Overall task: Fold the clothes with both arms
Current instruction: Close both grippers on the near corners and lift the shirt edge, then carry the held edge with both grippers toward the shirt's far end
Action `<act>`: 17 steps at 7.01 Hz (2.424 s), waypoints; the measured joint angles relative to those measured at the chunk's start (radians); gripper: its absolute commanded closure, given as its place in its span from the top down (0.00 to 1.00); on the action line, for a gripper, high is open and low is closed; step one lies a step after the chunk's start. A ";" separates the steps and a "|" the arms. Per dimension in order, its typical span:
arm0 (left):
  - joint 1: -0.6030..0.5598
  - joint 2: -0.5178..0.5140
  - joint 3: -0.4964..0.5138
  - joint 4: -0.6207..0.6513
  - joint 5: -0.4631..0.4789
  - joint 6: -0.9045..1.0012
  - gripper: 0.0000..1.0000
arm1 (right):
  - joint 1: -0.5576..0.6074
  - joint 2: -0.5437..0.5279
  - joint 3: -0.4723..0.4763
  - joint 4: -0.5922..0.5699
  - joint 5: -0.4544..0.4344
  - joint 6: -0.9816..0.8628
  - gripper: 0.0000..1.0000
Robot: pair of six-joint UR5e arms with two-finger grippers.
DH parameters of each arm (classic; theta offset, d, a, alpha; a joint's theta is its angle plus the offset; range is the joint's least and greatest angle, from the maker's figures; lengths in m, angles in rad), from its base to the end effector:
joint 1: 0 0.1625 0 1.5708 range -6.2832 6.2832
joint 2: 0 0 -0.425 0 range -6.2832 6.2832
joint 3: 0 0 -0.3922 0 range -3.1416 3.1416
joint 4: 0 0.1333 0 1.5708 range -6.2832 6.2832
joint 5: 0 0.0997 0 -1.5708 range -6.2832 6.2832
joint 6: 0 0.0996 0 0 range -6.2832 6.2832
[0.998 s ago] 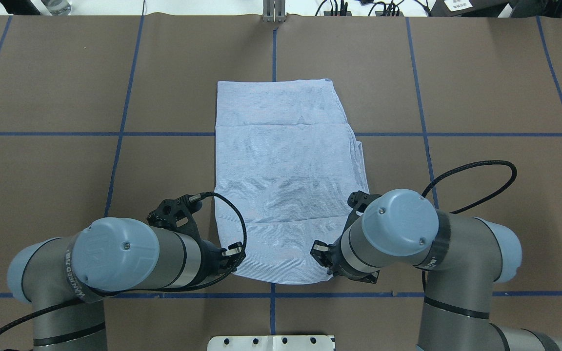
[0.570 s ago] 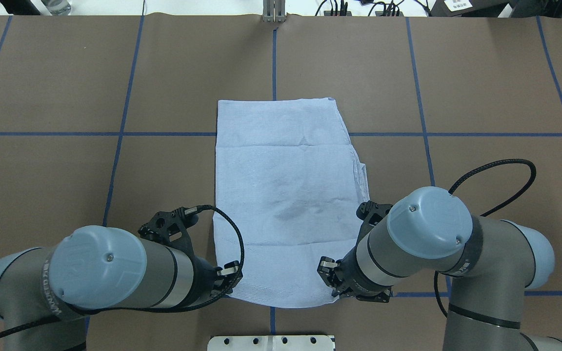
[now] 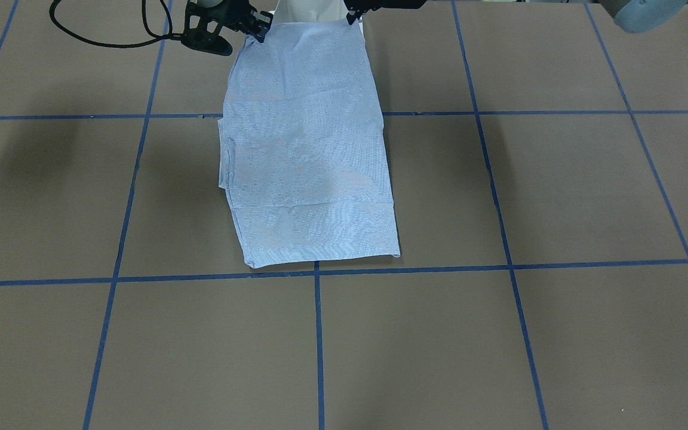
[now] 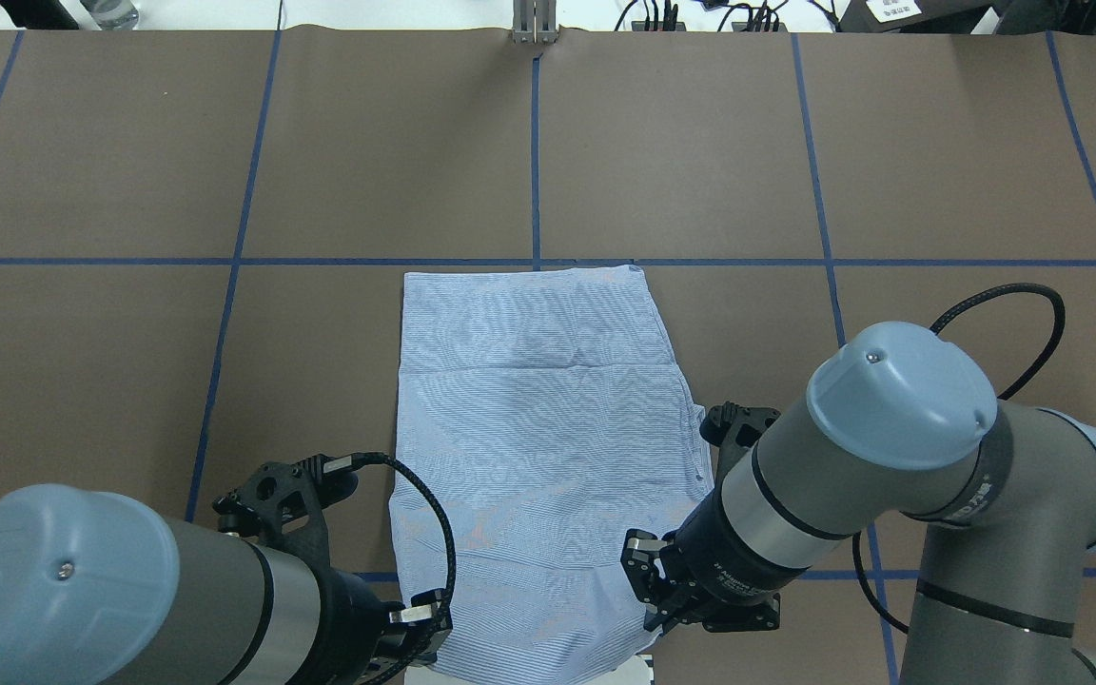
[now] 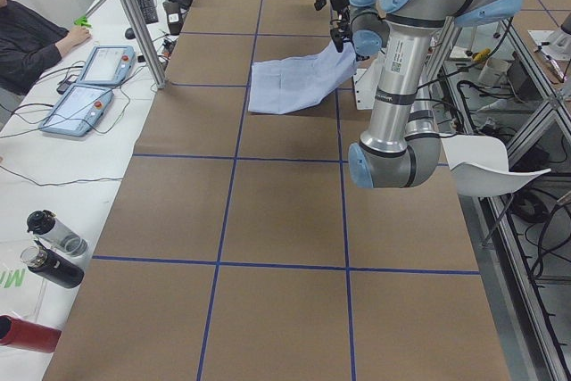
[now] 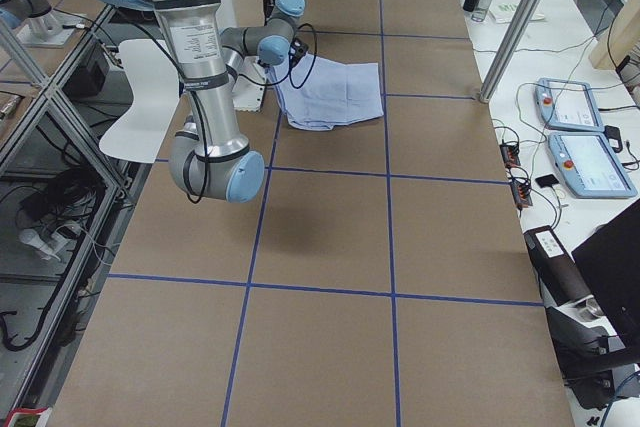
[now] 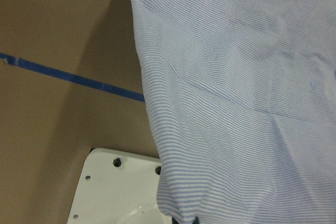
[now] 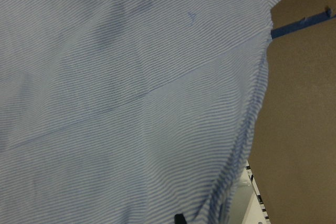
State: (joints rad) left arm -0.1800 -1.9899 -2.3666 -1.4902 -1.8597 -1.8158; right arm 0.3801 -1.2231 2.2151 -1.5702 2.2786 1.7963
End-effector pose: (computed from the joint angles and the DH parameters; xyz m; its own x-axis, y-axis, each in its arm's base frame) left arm 0.4124 -0.1817 0.1331 0.4235 -0.3134 -0.8500 0.0209 0.9414 -0.3367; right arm -0.4177 -0.2407 0.1916 0.5447 0.4006 0.7368 0.1046 0.8393 -0.5336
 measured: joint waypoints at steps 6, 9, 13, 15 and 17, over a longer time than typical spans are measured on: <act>-0.188 -0.035 0.050 0.015 -0.061 0.080 0.00 | 0.209 0.096 -0.118 0.000 0.026 -0.035 0.00; -0.290 -0.064 0.146 -0.012 -0.063 0.163 0.00 | 0.274 0.171 -0.246 0.003 0.018 -0.100 0.00; -0.396 -0.083 0.335 -0.175 -0.064 0.204 0.00 | 0.310 0.262 -0.413 0.005 0.010 -0.158 0.00; -0.429 -0.098 0.444 -0.265 -0.064 0.220 0.00 | 0.329 0.323 -0.517 0.007 0.008 -0.191 0.00; -0.447 -0.132 0.530 -0.314 -0.064 0.223 0.00 | 0.354 0.349 -0.617 0.076 0.006 -0.214 0.00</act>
State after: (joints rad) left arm -0.6267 -2.1223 -1.8369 -1.8040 -1.9236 -1.5925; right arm 0.7337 -0.8738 1.5983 -1.4941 2.2847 1.5822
